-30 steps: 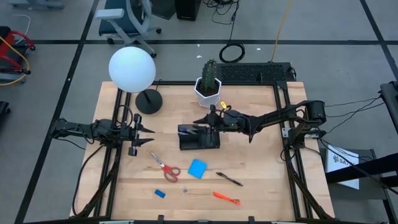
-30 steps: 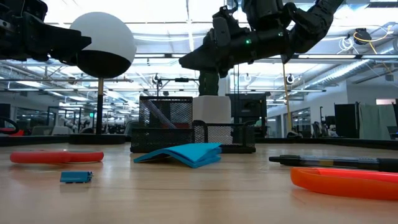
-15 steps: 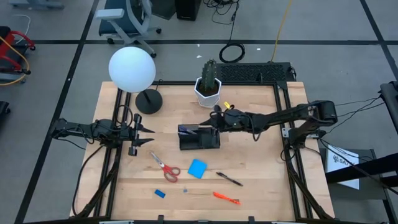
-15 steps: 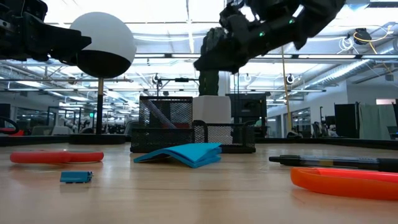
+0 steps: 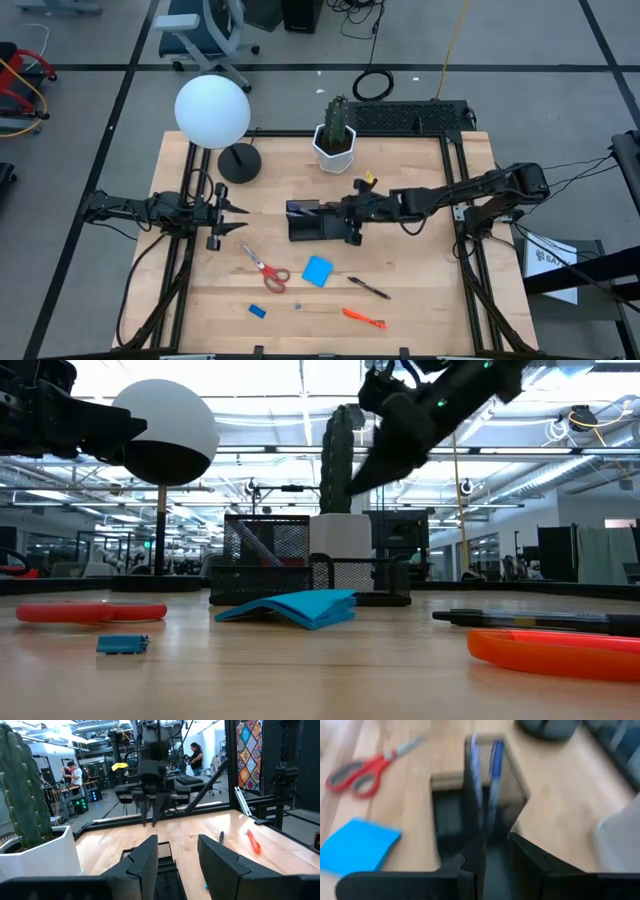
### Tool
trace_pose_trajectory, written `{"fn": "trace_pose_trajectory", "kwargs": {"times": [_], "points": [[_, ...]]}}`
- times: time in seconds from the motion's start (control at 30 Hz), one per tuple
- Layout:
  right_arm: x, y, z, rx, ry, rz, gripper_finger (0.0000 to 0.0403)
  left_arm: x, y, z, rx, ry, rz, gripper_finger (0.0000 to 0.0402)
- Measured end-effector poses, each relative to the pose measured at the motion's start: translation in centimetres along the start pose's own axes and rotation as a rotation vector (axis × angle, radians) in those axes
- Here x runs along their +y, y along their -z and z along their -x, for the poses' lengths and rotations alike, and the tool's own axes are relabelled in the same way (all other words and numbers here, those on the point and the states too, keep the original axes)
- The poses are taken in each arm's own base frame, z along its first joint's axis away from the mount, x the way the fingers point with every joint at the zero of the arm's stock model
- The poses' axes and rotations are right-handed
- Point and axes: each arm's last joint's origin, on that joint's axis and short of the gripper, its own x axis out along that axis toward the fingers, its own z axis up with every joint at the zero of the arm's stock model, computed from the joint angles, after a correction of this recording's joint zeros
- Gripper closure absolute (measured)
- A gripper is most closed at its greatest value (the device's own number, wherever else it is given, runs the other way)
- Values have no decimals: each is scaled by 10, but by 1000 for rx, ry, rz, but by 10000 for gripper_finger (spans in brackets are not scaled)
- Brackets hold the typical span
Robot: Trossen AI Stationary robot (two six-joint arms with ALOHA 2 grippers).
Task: Pick and place office supplies into organizer
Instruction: Put the black pen into the black desk organizer
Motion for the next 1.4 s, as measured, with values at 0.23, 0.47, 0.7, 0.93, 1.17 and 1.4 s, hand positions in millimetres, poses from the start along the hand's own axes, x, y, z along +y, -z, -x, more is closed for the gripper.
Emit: {"fn": "trace_pose_trajectory", "kwargs": {"times": [0.23,0.47,0.7,0.93,1.17,1.4], "points": [[20,15,11,213,-8,-123,334,0,0,0,0,0,0,256],[38,34,22,394,-39,-227,348,0,0,0,0,0,0,256],[53,47,34,565,-109,-343,359,0,0,0,0,0,0,256],[72,40,36,638,-161,-355,360,0,0,0,0,0,0,256],[98,21,27,754,-126,-242,360,0,0,0,0,0,0,256],[113,16,7,795,-148,-185,349,0,0,0,0,0,0,256]]}}
